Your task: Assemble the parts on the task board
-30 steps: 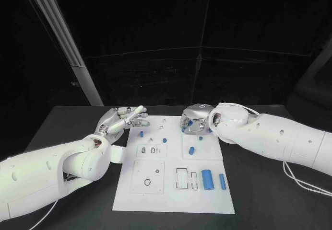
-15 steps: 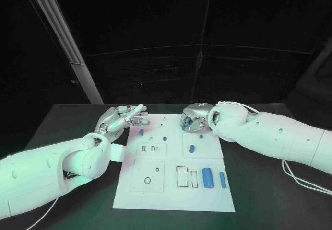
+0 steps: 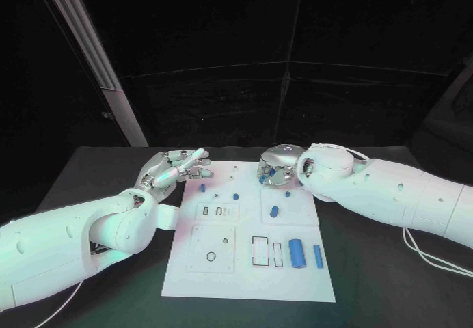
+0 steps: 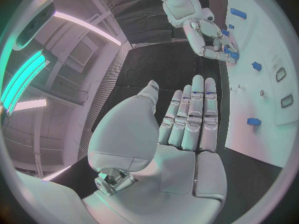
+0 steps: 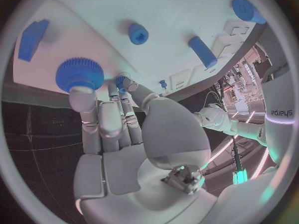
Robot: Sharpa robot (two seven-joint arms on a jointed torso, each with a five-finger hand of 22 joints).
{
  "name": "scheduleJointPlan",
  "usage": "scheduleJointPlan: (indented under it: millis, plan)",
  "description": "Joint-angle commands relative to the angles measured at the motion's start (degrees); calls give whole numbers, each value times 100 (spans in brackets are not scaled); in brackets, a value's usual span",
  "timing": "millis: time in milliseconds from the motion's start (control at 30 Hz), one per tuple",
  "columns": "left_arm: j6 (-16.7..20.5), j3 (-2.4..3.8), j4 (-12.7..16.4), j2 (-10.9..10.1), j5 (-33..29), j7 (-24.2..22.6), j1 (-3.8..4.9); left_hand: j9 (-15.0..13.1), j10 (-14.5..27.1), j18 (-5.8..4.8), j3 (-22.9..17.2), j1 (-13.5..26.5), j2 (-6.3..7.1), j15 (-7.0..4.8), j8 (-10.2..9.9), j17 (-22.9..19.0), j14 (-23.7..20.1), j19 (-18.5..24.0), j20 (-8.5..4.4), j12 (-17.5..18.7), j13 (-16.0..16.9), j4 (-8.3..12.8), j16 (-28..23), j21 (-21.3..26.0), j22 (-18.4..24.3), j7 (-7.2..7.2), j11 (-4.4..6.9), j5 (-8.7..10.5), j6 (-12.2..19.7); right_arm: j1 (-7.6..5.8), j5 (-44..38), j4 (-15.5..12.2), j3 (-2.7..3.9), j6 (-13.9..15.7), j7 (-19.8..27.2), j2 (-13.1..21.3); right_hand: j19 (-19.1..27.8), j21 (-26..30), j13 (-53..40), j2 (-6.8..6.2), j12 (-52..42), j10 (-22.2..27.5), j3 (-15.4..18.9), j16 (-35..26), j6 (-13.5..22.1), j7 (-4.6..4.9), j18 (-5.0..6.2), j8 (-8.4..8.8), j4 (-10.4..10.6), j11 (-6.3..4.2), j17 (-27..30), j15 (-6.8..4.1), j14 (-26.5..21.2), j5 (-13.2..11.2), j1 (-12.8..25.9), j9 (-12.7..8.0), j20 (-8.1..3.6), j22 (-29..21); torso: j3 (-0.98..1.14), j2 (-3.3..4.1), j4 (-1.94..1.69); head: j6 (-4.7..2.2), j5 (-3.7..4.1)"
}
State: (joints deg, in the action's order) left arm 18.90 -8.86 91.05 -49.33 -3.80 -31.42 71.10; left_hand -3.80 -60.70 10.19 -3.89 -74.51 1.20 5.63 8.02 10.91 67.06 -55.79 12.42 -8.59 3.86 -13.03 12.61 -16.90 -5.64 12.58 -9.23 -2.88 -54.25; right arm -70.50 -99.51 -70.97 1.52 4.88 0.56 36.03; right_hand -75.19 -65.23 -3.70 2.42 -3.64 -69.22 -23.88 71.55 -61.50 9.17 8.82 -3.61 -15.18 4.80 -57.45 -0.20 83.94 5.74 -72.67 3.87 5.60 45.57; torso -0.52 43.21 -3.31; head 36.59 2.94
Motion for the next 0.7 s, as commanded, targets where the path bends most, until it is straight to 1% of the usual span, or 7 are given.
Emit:
scheduleJointPlan:
  millis: [33,167,267,300,367,533,700]
  plan:
    - [-87,4,5,-4,33,29,11,5,23,33,28,-13,-59,42,-27,11,-11,-31,-1,33,-9,1,-41,39,12,31,-11,-12,22,-6,12,-100,2,644,-86,35,-44,-53,-9,-18,-8,-50,-57,19,-44,8,-116,-39,8,6,13,-11,115,-42,16,10,-12,39,1,5,-2,-19,-5]
    - [-85,4,3,1,33,32,12,5,26,33,29,-13,-63,44,-29,12,-14,-30,0,36,-9,2,-47,43,15,33,-13,-12,25,-7,64,-183,5,1008,-194,56,-37,-72,-5,-23,2,-45,-94,25,-49,7,-118,-33,45,7,13,-11,112,-66,42,8,-12,53,-7,12,-8,-61,-5]
    - [-86,4,1,10,33,36,13,5,31,33,31,-13,-69,46,-31,14,-18,-29,2,39,-9,2,-55,48,19,35,-15,-12,28,-9,80,-173,7,1156,-267,14,-31,-80,-5,-36,3,-46,-111,25,-54,5,-118,-31,65,6,21,-11,109,-85,58,8,-12,57,-3,19,-16,-86,-29]
    - [-87,4,0,13,33,37,13,5,31,33,31,-13,-69,46,-31,14,-18,-29,2,39,-9,2,-55,48,19,35,-15,-12,28,-10,83,-151,8,1194,-287,-16,-31,-81,-4,-37,3,-46,-112,25,-55,5,-118,-31,66,6,21,-11,109,-87,59,7,-12,57,-5,22,-20,-113,-41]
    - [-90,4,-6,23,33,38,13,5,31,33,31,-13,-69,46,-31,14,-18,-29,2,39,-9,2,-55,48,19,35,-15,-12,28,-15,89,-81,9,1249,-316,-98,-28,-86,-4,-46,4,-46,-119,28,-56,4,-118,-30,77,6,19,-11,109,-98,68,7,-12,61,4,27,-20,-131,-67]
    - [-99,4,-13,41,33,39,13,5,37,33,32,-14,-73,48,-34,16,-20,-28,3,43,-10,4,-60,52,22,37,-17,-12,33,-26,93,130,11,1278,-323,-319,-26,-93,-3,-56,5,-44,-130,33,-55,4,-119,-27,90,6,15,-11,109,-107,78,6,-12,68,-10,30,-41,-111,-67]
    - [-106,4,-19,60,33,42,15,5,37,33,32,-14,-73,48,-34,16,-20,-28,3,43,-10,4,-60,52,22,37,-17,-12,33,-32,101,349,12,1250,-322,-530,-24,-100,-1,-66,9,-36,-142,36,-50,5,-119,-22,99,7,14,-10,109,-111,84,4,-11,74,-9,36,-34,-99,-82]
